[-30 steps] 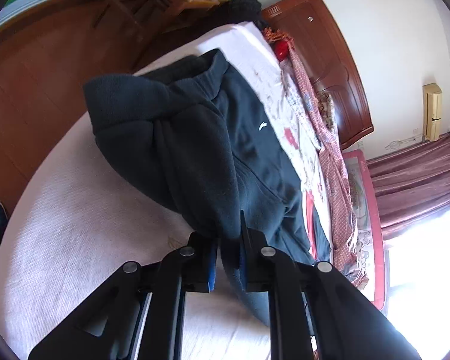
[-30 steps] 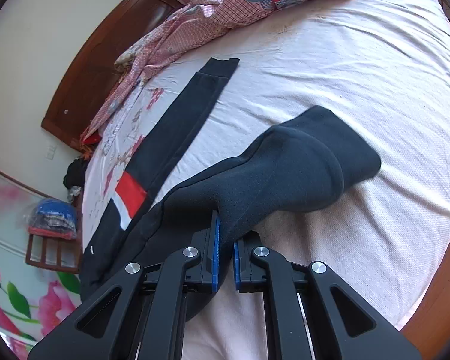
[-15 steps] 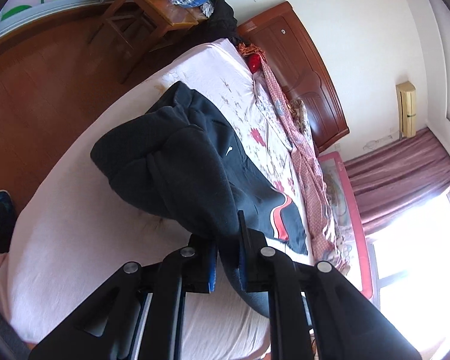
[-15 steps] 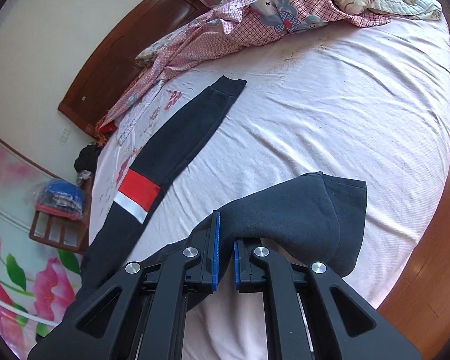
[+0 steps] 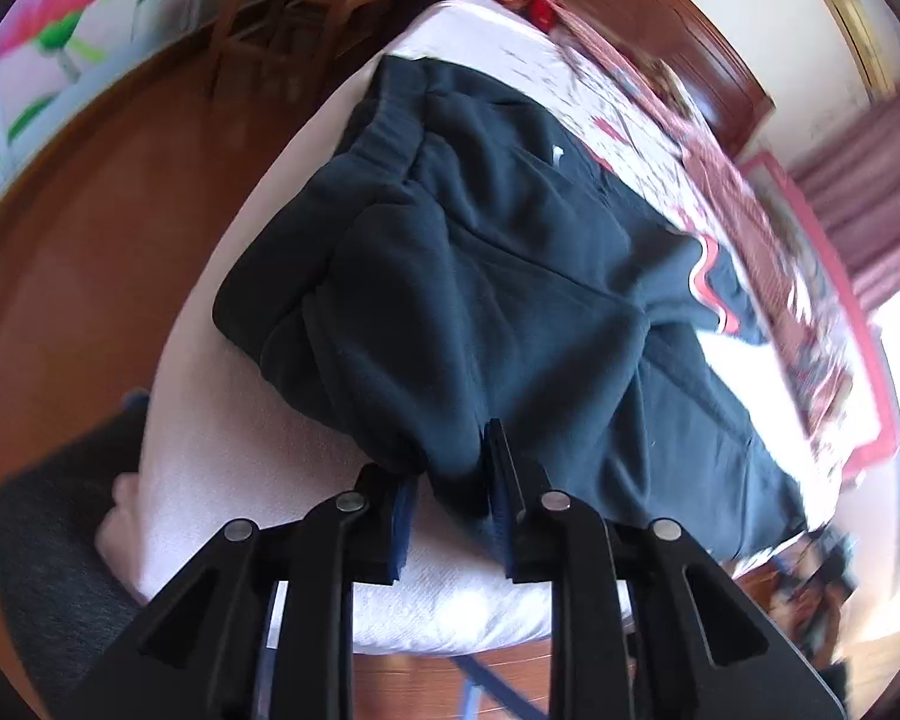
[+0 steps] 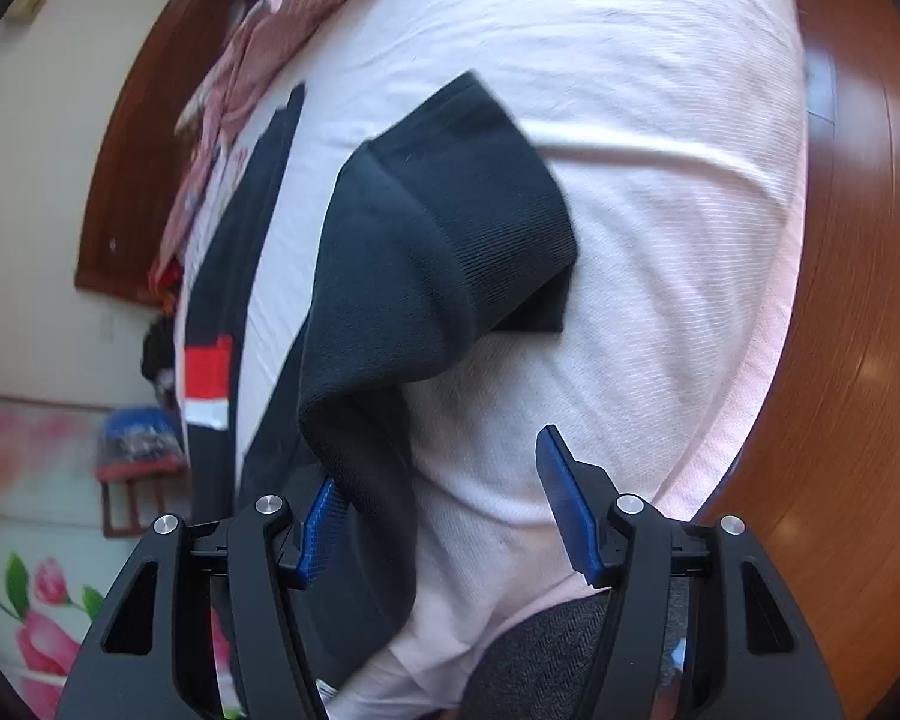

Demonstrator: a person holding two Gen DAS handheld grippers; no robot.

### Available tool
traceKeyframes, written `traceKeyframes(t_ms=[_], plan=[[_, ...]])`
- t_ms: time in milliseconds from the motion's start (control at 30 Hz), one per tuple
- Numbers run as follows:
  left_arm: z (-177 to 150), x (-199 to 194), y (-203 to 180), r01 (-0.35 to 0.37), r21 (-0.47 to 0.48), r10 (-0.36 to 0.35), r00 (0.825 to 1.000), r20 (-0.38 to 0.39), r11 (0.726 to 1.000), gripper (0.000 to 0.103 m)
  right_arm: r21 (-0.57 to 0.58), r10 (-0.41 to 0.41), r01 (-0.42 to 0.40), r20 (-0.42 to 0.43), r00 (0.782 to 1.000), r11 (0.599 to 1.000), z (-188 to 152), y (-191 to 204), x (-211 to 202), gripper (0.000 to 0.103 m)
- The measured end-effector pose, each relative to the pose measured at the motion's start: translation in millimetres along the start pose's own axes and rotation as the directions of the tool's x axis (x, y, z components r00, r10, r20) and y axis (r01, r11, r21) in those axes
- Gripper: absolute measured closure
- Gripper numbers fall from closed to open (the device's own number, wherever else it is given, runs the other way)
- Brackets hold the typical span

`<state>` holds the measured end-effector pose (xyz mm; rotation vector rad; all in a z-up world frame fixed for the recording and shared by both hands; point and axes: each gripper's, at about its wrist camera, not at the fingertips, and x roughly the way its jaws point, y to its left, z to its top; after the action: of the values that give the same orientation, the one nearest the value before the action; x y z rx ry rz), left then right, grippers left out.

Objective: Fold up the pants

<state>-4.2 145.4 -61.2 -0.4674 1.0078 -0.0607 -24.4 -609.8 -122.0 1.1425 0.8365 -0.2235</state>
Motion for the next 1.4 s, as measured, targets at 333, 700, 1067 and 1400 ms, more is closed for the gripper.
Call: traceKeyframes(t_ms=[333,700,1067,1400], plan=[[-37,-76,-40,-0.236,0.306,0.225,0.972,0.073,0.922,0.034,0.152,0.266,-0.265,0.015,0.964,0.952,0,2,1,0.041],[-31,-73,-162,0.023,0.54,-0.079,0.994,0.08,0.841,0.028,0.268,0.161,-0.211,0.196,0.967,0.94,36,-24,7,0.049],[-65,-60,-235,0.13,0.652,-0.163,0.987,-0.01,0.747,0.022,-0.46,0.003,0.235,0.459,0.888,0.856,35,109,-55,0.089],[-68,-49,-219,0.118,0.632,-0.113,0.992,-0.048,0.766,0.022,-0.167,-0.245,0.313,0.335,0.91,0.935,53,-7,-13,0.052]])
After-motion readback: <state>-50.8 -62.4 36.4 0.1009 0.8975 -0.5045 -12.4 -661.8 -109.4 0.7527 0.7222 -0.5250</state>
